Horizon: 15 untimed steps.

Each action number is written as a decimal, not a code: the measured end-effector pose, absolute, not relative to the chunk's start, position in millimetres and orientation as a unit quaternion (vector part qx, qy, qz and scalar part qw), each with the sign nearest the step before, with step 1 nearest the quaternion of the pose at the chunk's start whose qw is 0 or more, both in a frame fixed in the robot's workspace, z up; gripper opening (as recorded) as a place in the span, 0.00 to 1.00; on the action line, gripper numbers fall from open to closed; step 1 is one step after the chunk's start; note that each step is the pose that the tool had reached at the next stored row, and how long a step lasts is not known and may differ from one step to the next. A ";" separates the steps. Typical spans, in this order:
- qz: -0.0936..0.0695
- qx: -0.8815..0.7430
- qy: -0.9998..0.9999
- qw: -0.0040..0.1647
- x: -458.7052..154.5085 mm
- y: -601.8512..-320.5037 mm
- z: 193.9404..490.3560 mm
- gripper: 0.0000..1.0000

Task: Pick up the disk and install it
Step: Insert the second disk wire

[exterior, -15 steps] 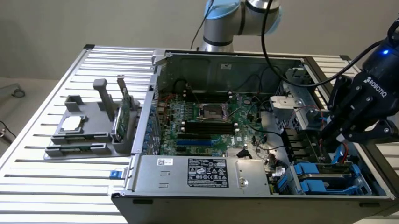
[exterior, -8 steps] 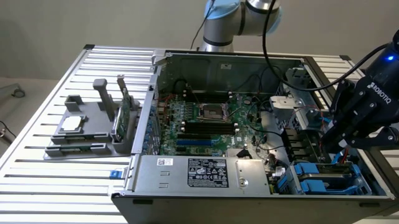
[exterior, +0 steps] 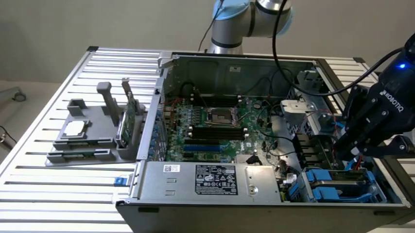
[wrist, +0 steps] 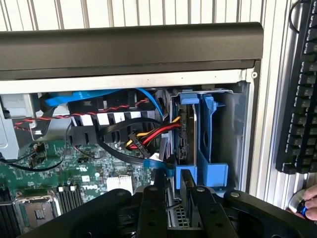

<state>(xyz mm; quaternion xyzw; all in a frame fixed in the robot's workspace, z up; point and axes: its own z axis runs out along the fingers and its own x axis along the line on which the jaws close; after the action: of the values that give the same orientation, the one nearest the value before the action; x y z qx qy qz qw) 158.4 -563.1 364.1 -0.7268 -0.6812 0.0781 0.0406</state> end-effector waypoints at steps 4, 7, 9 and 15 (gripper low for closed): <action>0.075 -0.727 -0.681 0.041 158.4 -563.0 362.9 0.27; 0.072 -0.727 -0.682 0.042 158.3 -563.0 362.2 0.27; 0.071 -0.727 -0.682 0.043 158.3 -563.0 361.8 0.27; 0.067 -0.727 -0.682 0.044 157.8 -563.1 361.5 0.16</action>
<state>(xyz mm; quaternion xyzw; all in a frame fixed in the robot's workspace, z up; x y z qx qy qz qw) 157.8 -563.1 361.5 -0.7269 -0.6820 0.0674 0.0440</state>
